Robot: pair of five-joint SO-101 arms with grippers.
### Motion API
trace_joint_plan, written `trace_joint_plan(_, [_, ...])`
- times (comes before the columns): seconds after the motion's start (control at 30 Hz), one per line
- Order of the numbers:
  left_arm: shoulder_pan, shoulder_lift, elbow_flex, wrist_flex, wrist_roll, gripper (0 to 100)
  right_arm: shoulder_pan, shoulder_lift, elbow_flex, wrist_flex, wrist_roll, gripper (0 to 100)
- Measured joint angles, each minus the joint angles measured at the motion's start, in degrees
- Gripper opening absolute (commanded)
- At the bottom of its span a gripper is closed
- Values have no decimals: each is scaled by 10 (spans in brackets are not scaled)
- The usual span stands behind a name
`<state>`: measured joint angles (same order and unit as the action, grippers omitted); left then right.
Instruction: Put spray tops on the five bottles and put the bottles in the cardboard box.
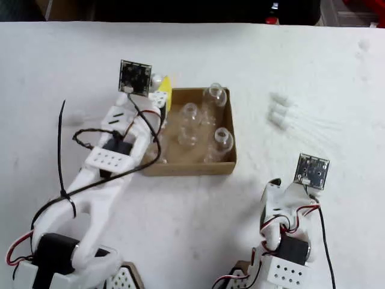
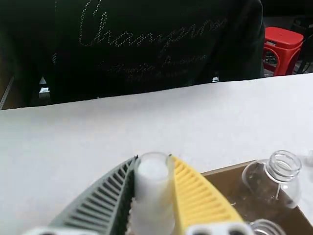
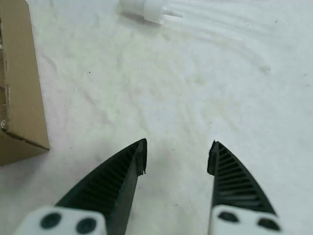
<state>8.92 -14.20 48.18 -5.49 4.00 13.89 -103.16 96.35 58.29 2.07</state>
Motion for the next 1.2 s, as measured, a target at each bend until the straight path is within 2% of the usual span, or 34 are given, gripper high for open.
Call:
trace_joint_plan(0.37, [0, 0, 11, -27, 0, 21, 0, 0, 0, 0, 0, 184])
trace_joint_plan(0.5, [0, -1, 61, -108, -1, 21, 0, 0, 0, 0, 0, 184])
trace_joint_plan(0.63, [0, -1, 104, -187, -45, 21, 0, 0, 0, 0, 0, 184])
trace_joint_plan(1.2, [2, -1, 105, -195, -57, 24, 0, 0, 0, 0, 0, 184])
